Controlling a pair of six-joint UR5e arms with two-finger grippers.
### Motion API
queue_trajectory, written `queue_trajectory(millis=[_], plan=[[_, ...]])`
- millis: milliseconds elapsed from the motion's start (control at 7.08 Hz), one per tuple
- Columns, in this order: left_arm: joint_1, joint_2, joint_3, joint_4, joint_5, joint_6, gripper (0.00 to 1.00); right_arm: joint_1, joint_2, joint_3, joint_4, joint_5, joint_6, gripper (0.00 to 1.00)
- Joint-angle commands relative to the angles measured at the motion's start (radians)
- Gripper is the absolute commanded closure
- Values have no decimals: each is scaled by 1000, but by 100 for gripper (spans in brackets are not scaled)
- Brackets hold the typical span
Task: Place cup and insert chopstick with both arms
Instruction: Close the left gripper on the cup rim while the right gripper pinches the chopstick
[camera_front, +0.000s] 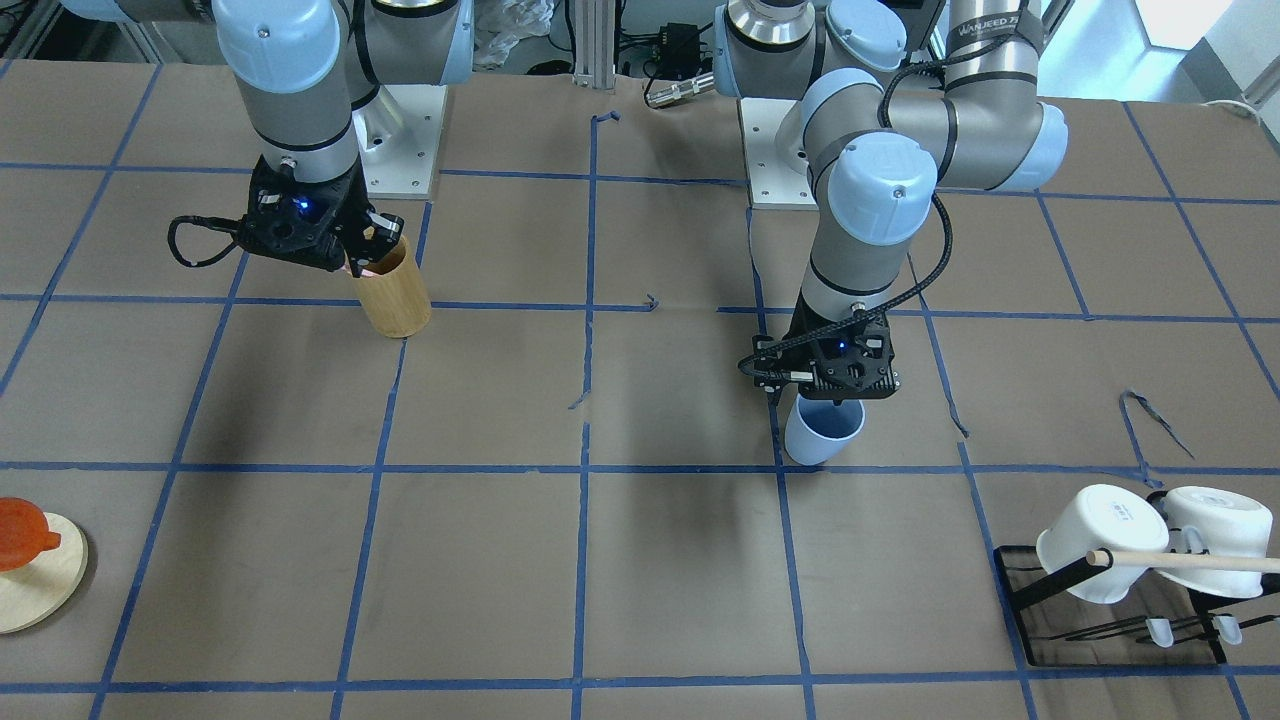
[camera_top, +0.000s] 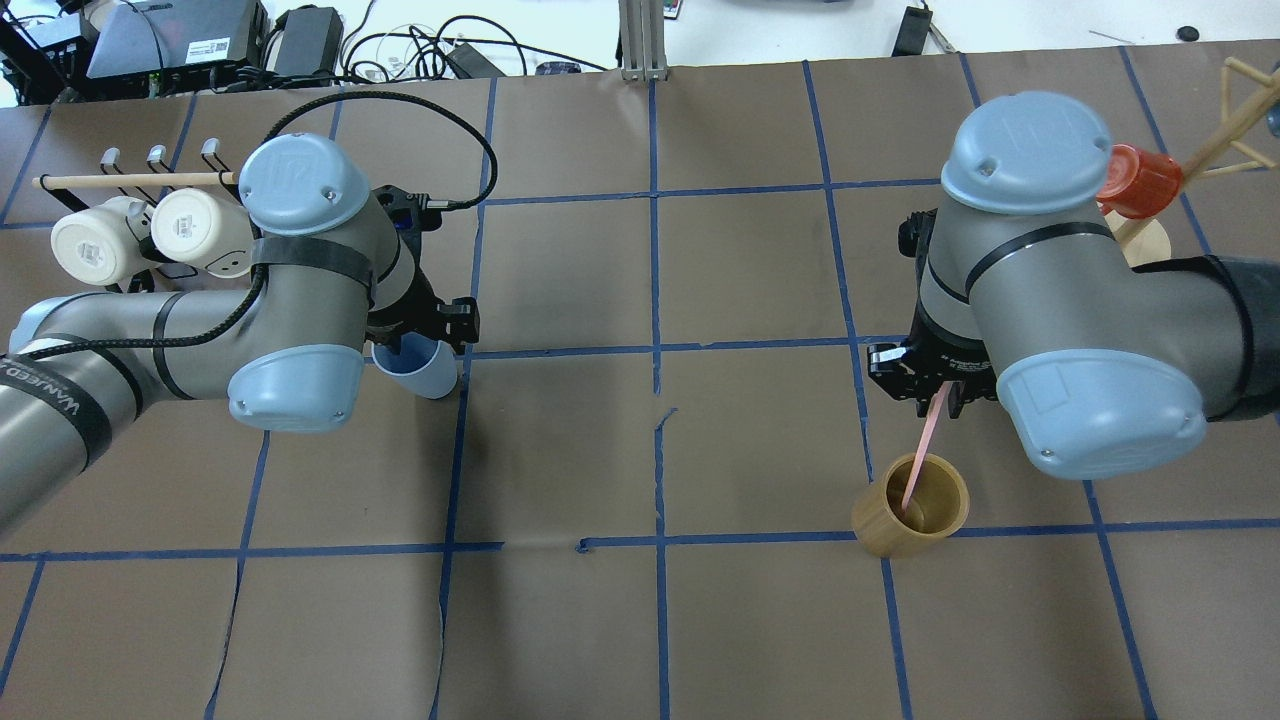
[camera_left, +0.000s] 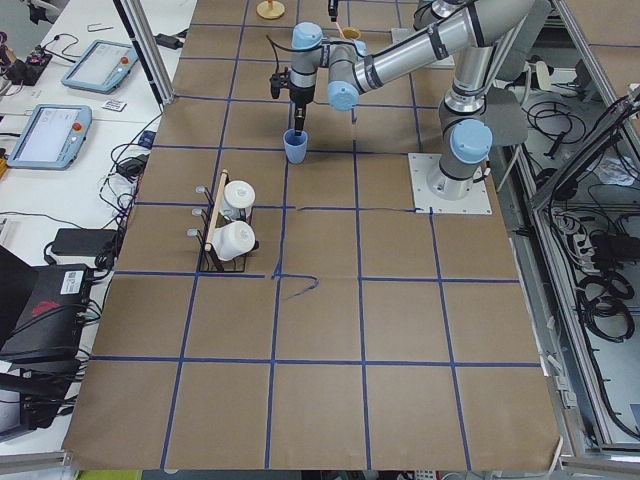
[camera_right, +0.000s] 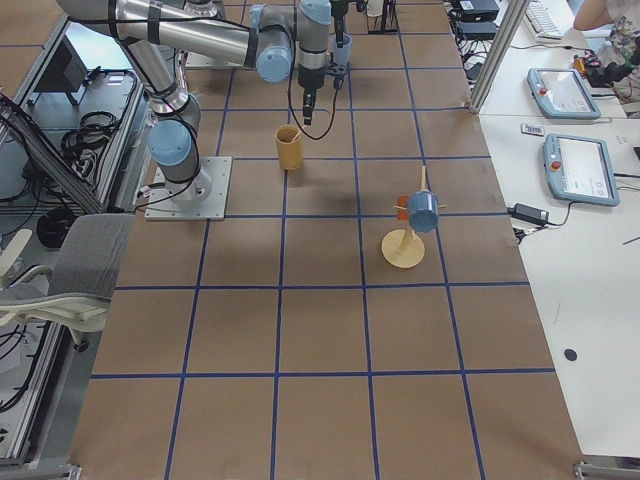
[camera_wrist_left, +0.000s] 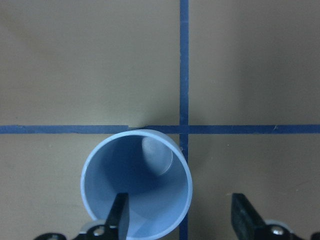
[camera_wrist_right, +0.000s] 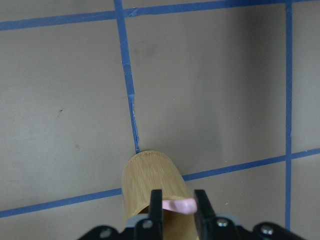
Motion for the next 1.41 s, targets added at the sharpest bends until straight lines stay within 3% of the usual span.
queue_trajectory(millis=[0, 141, 283, 565, 848, 989, 1272], plan=[[-1, -40, 0, 2, -2, 7, 48, 0, 1, 0, -11, 0, -2, 67], [-1, -43, 2, 3, -2, 8, 86, 1, 4, 0, -34, 0, -2, 67], [-1, -42, 2, 3, -2, 11, 100, 2, 9, 0, -39, 0, -2, 67], [-1, -43, 8, 5, -5, 51, 100, 2, 9, 0, -39, 0, -2, 67], [-4, -54, 44, -7, -34, -87, 100, 0, 6, 0, -37, 2, 0, 74], [-35, -72, 96, -7, -113, -184, 100, 0, 3, 0, -33, 2, 0, 79], [-194, -188, 324, -64, -179, -442, 100, 0, 0, -8, -30, 2, -2, 81]])
